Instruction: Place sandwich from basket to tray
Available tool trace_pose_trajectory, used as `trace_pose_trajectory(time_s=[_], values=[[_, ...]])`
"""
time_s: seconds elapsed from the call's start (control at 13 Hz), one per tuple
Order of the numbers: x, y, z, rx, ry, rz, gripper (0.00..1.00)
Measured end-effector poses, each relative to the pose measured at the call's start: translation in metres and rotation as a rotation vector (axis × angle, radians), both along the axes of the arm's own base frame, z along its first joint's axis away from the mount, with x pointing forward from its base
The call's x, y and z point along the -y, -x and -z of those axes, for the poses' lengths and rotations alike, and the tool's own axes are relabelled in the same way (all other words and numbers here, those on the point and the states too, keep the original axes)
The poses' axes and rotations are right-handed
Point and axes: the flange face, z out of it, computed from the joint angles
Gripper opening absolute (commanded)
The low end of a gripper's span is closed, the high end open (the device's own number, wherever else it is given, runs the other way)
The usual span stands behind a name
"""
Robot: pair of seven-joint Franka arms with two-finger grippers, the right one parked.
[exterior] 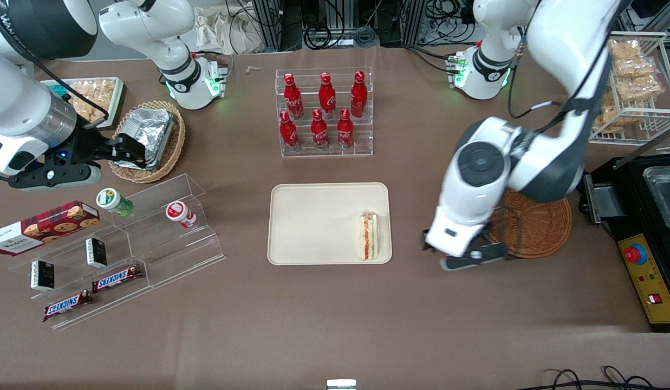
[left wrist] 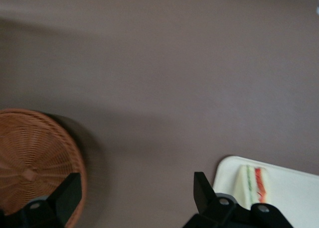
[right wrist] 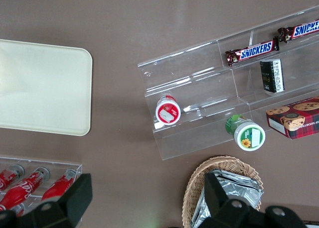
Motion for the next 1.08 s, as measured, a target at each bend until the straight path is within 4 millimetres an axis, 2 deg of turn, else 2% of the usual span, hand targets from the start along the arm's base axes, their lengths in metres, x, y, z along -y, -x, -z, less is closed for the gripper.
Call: trace_pose_trajectory(time_s=[0.23, 0.38, 0.46, 0.54, 0.77, 1.0, 1.08], values=[[-0.073, -0.008, -0.045, -0.015, 0.044, 0.016, 1.00], [-0.116, -0.004, -0.064, -0.018, 0.082, -0.020, 1.00], [-0.128, 0.003, -0.070, -0.011, 0.078, -0.034, 1.00], [-0.131, 0.012, -0.073, 0.006, 0.076, -0.040, 1.00], [-0.144, 0.044, -0.066, 0.044, 0.088, -0.020, 1.00], [-0.188, 0.051, -0.073, 0.031, 0.053, 0.029, 1.00], [-0.194, 0.052, -0.076, 0.022, 0.047, 0.030, 1.00]])
